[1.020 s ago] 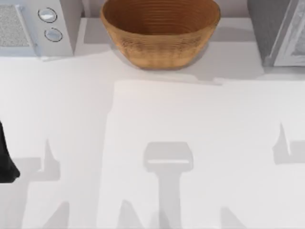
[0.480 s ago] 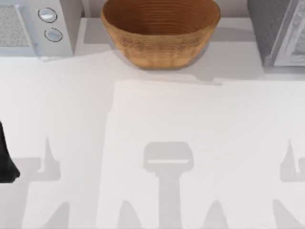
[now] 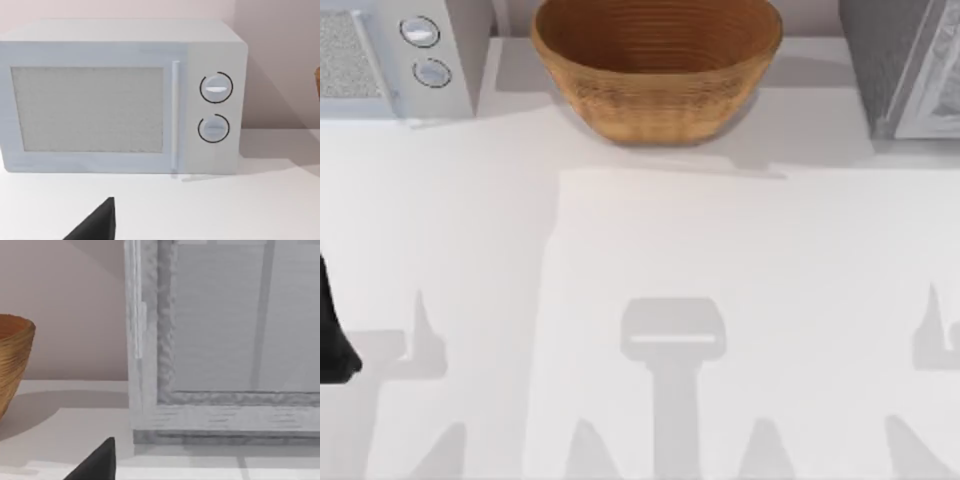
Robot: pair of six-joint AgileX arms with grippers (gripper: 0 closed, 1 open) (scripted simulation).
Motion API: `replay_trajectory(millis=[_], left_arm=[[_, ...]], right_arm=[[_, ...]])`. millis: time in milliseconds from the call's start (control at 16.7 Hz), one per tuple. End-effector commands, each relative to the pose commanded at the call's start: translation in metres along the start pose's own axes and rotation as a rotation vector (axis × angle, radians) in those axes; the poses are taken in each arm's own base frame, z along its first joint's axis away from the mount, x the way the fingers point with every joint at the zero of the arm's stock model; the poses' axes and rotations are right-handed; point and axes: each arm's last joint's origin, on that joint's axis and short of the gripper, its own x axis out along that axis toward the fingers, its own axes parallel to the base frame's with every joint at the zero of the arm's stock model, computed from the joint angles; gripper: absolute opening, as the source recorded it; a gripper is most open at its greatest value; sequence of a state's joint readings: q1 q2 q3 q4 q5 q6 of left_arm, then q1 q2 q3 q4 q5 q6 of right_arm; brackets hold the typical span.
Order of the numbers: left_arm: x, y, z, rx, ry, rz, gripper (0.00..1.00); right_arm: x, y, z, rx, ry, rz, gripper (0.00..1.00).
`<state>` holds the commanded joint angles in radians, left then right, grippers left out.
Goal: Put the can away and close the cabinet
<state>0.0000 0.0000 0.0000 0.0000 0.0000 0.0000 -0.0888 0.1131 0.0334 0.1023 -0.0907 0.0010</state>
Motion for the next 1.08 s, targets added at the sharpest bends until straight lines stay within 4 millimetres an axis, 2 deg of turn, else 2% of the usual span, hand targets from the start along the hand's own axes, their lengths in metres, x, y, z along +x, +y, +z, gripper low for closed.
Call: replay_trajectory(millis=[240, 480, 720, 900, 1080], left_arm=[[0.000, 0.000, 0.000, 0.000, 0.000, 0.000, 1.00], [0.000, 0.000, 0.000, 0.000, 0.000, 0.000, 1.00], [0.000, 0.000, 0.000, 0.000, 0.000, 0.000, 1.00], [0.000, 0.000, 0.000, 0.000, 0.000, 0.000, 1.00], [0.000, 0.000, 0.000, 0.000, 0.000, 0.000, 1.00]], right_arm=[[0.017, -0.021, 0.020, -0.011, -0.020, -0.002, 1.00], [0.042, -0.062, 0.030, -0.018, -0.009, -0.003, 1.00], [0.056, -0.119, 0.020, -0.010, 0.013, -0.002, 1.00], [0.054, -0.158, 0.005, -0.003, 0.023, 0.000, 1.00], [0.046, -0.184, -0.009, 0.001, 0.026, 0.001, 1.00]])
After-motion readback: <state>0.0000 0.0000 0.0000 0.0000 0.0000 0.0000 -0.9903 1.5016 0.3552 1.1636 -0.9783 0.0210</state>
